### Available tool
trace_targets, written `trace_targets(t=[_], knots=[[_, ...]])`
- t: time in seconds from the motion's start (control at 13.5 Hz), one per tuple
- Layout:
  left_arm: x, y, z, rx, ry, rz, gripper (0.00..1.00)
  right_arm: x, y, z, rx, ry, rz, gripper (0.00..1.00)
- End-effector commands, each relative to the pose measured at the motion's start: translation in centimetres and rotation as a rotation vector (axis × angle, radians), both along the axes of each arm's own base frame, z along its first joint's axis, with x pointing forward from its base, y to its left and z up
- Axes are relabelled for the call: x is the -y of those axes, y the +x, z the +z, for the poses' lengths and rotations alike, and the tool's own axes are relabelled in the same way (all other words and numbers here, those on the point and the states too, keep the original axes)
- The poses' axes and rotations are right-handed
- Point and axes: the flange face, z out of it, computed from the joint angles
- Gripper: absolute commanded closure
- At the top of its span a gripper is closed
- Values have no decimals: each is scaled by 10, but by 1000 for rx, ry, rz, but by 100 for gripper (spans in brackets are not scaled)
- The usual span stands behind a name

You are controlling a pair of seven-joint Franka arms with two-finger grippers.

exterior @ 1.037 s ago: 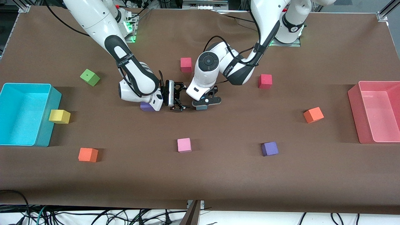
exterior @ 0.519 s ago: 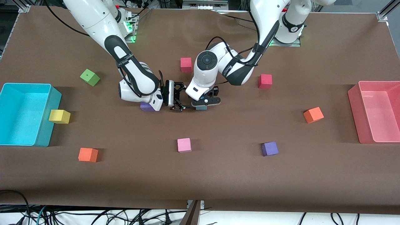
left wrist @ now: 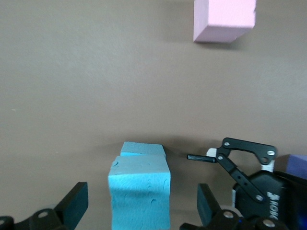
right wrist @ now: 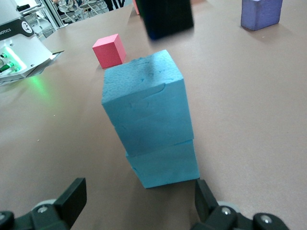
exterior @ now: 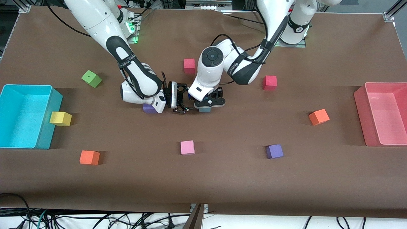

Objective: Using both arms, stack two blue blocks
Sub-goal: 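Open the left gripper and raise it while the right gripper withdraws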

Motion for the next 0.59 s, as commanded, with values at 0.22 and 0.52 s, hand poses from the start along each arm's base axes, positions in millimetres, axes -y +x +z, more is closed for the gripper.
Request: trace_targets(t=[0.22, 0.52], knots=[[-91, 31, 85, -41, 24, -65, 0, 4, 5, 13, 12, 31, -16, 0], [-212, 61, 143, -119, 66, -233, 0, 15, 16, 38, 37, 49, -28, 0]])
